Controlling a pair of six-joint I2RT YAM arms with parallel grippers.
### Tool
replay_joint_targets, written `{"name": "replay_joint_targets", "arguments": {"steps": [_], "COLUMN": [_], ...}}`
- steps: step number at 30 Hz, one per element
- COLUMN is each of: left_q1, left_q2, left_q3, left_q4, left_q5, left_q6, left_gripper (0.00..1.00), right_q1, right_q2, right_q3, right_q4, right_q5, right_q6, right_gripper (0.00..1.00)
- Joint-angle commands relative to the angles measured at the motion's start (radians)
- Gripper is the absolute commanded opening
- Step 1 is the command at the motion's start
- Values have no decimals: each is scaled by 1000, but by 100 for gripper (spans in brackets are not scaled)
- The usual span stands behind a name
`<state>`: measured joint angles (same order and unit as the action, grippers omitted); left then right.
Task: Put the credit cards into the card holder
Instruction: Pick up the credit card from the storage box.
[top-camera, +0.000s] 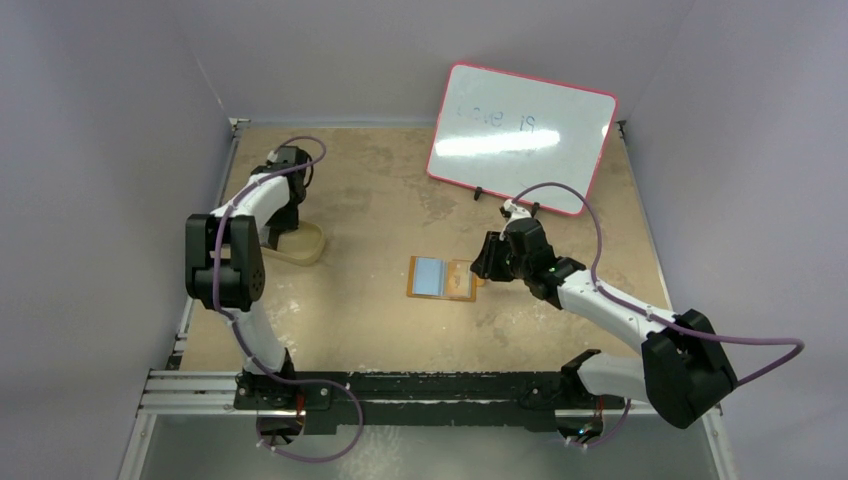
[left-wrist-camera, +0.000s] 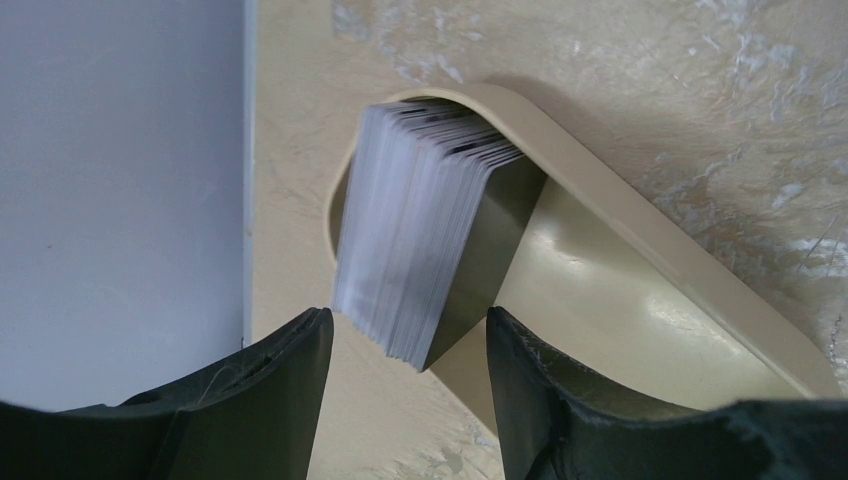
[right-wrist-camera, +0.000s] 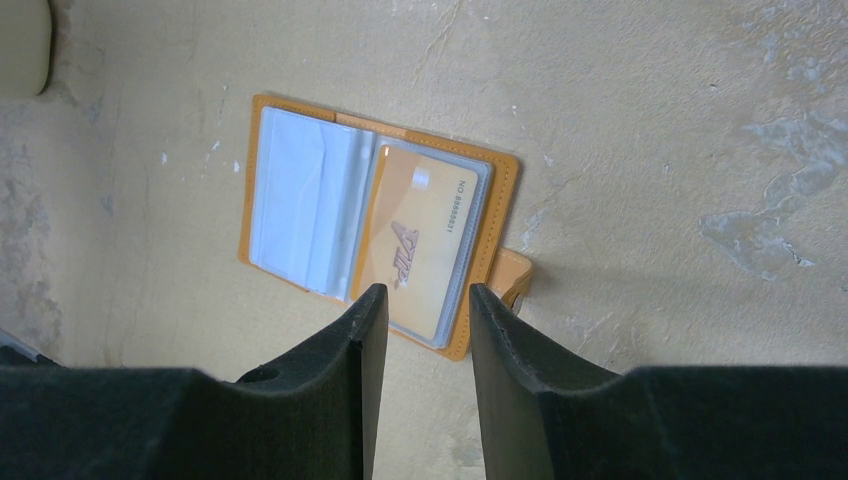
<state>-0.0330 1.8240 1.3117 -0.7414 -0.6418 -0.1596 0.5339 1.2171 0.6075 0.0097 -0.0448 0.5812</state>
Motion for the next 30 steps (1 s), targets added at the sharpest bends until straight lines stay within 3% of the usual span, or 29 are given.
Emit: {"name": "replay_joint_targets", "arguments": {"steps": [1, 11, 30], "left_q1": [4, 7, 5], "left_q2": [43, 76, 87], "left_q3": [46, 77, 125], "left_q4": [9, -20, -60], "left_q5": [23, -62, -81], "left_q6": [30, 40, 45], "left_gripper": [58, 58, 39], "right_q1": [1, 2, 2], "right_q2": [-13, -9, -12], "right_q3": [39, 41, 28], "right_q4": [5, -3, 11], "right_q5": [-4, -7, -15], "right_q6": [-20, -27, -22], "right_gripper": [38, 39, 39]}}
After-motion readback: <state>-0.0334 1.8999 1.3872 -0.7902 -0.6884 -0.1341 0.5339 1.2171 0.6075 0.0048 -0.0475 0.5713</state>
